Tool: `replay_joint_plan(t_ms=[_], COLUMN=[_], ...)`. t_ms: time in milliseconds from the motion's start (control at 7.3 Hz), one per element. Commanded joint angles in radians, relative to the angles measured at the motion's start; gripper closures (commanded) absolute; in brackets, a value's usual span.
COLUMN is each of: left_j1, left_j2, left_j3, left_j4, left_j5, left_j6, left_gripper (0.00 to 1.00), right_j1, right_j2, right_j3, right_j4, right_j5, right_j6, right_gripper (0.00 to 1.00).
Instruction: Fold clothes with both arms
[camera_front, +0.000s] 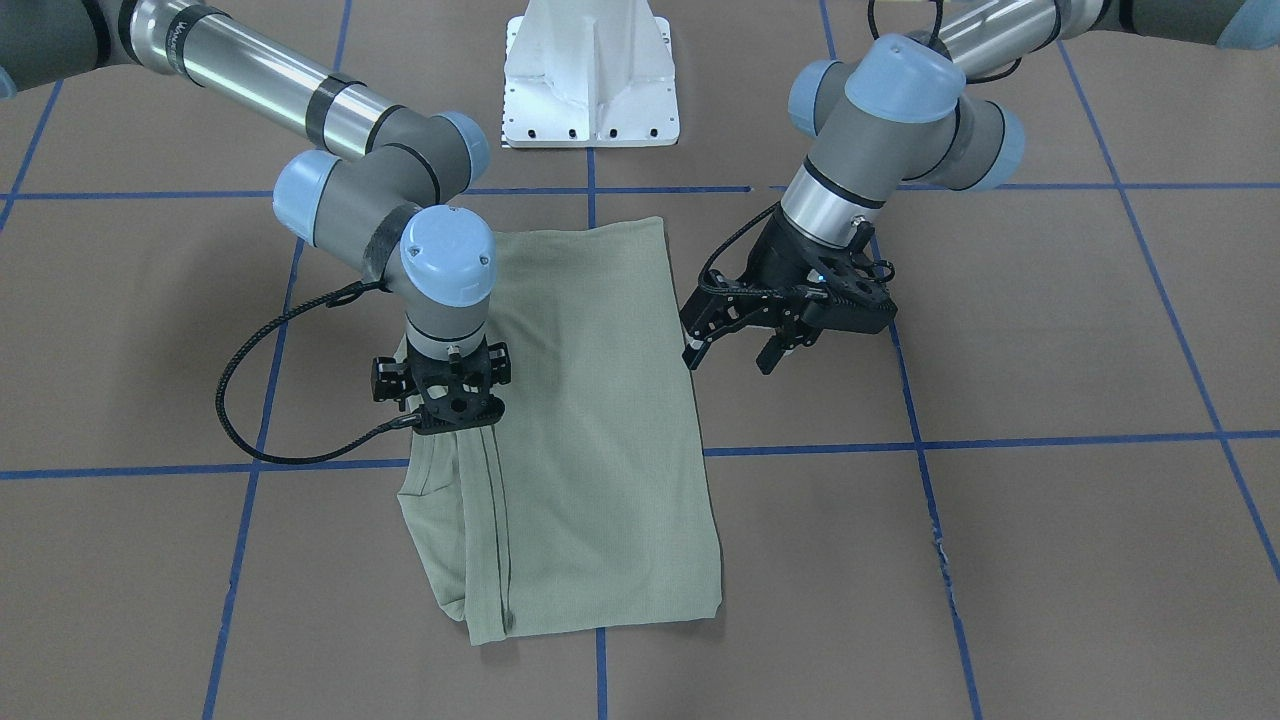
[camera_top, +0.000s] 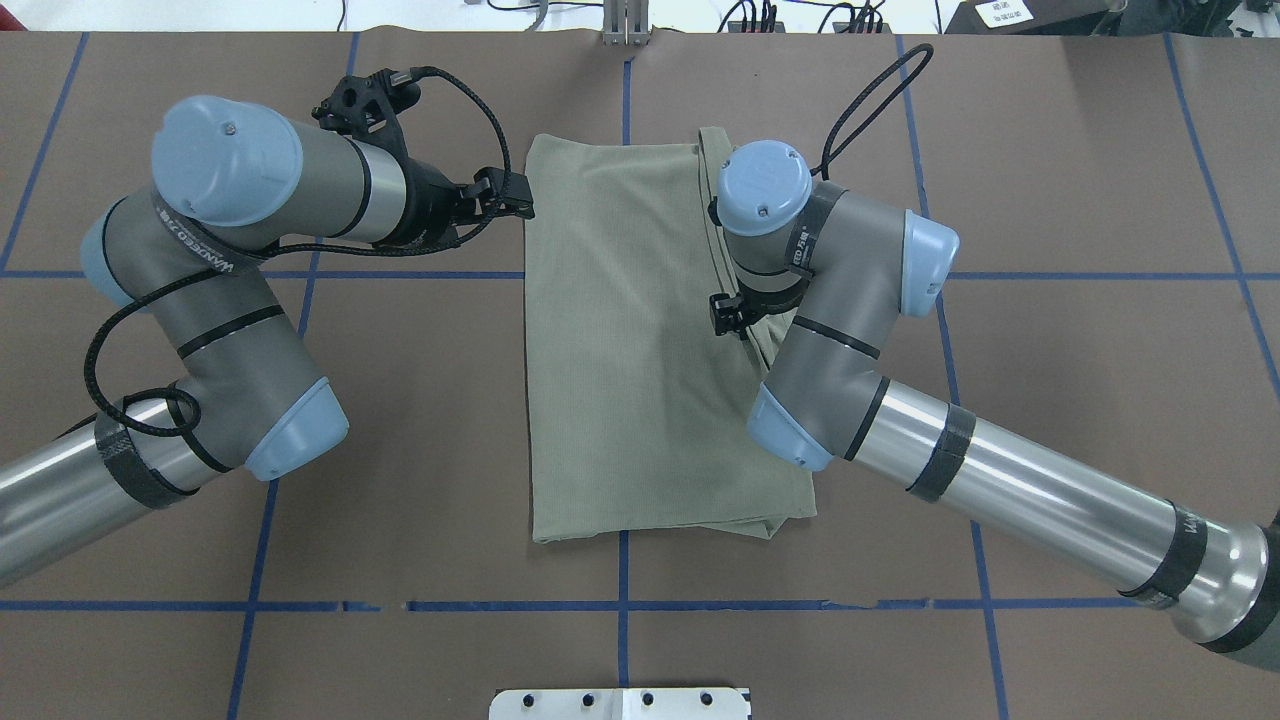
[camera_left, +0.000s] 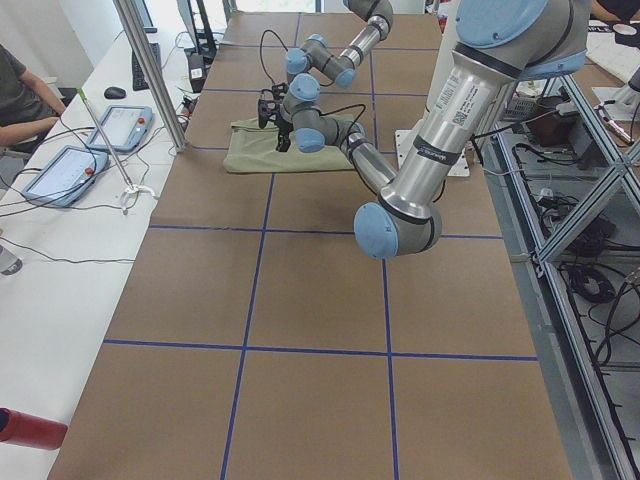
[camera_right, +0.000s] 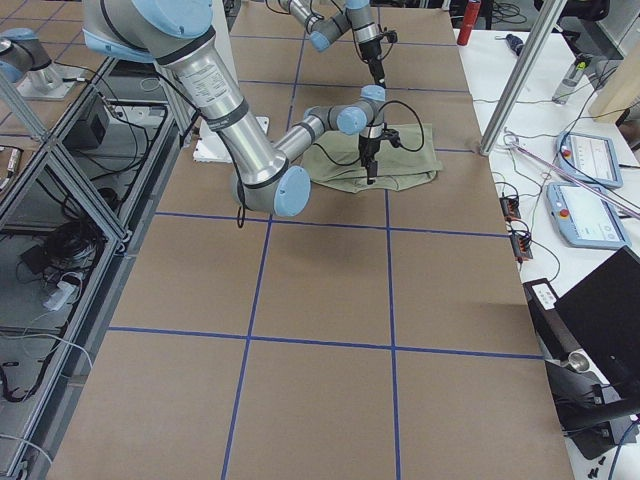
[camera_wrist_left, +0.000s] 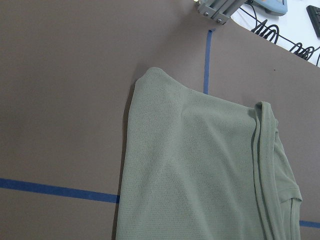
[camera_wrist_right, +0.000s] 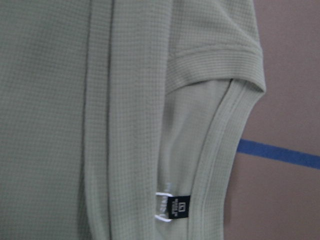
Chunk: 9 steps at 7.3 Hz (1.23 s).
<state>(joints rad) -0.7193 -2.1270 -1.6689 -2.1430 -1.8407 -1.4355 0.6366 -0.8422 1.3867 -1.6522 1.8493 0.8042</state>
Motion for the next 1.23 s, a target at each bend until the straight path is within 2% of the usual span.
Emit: replay_joint_plan(t_ms=[0, 411, 822, 959, 1096], left_j1=[0.0, 0.001, 0.0, 0.0, 0.0], left_j2=[-0.002, -0.005, -0.007, -0.004, -0.002], left_j3=[-0.005, -0.009, -0.029, -0.038, -0.041], left_j4=[-0.002, 0.002, 0.005, 0.006, 0.008], left_j5=[0.0, 0.001, 0.003, 0.008, 0.011], left_j6=[-0.002, -0.003, -0.01, -0.011, -0.01], left_gripper=[0.0, 0.0, 0.0, 0.0, 0.0], right_j1=[0.052, 0.117, 0.127, 0.126, 0.126], right_j2=[-0.044, -0.071, 0.041, 0.101, 0.153], right_j3=[0.006, 0.011, -0.009, -0.085, -0.191], right_j4=[0.005, 0.008, 0.008, 0.009, 0.087], right_j5=[0.017, 0.074, 0.077, 0.074, 0.071], right_j6=[-0.055, -0.114, -0.105, -0.111, -0.108], right_gripper=[0.0, 0.0, 0.0, 0.0, 0.0])
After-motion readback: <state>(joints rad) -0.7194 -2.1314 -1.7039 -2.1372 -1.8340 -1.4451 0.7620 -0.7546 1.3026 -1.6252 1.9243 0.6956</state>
